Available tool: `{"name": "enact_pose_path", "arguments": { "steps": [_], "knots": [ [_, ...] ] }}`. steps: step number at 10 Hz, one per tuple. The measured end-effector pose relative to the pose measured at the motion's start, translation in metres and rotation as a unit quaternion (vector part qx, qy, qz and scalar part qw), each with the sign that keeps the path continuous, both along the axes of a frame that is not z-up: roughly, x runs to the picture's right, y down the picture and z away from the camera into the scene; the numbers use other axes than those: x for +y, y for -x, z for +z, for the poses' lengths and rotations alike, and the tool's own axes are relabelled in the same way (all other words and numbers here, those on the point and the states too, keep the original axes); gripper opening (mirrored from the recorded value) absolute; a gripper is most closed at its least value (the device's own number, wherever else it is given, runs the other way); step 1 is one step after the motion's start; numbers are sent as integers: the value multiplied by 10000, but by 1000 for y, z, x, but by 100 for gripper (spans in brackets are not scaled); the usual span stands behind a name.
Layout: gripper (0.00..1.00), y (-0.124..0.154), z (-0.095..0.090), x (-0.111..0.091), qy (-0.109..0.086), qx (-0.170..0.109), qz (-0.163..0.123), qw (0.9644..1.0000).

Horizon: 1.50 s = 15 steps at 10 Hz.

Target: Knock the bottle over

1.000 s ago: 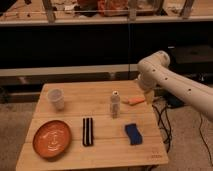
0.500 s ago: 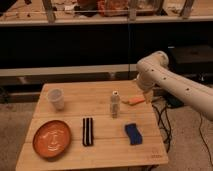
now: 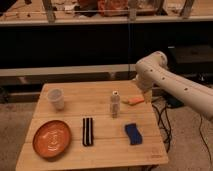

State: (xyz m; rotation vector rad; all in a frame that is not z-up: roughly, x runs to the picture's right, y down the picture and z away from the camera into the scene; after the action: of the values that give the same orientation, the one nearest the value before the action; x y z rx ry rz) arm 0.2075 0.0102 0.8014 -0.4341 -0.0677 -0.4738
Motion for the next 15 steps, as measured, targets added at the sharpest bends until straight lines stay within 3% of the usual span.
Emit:
{"name": "enact_pose_path", "arguments": {
  "steps": [15],
  "knots": [
    [80,15,12,1,-40,-396,-531,9978]
  ]
}}
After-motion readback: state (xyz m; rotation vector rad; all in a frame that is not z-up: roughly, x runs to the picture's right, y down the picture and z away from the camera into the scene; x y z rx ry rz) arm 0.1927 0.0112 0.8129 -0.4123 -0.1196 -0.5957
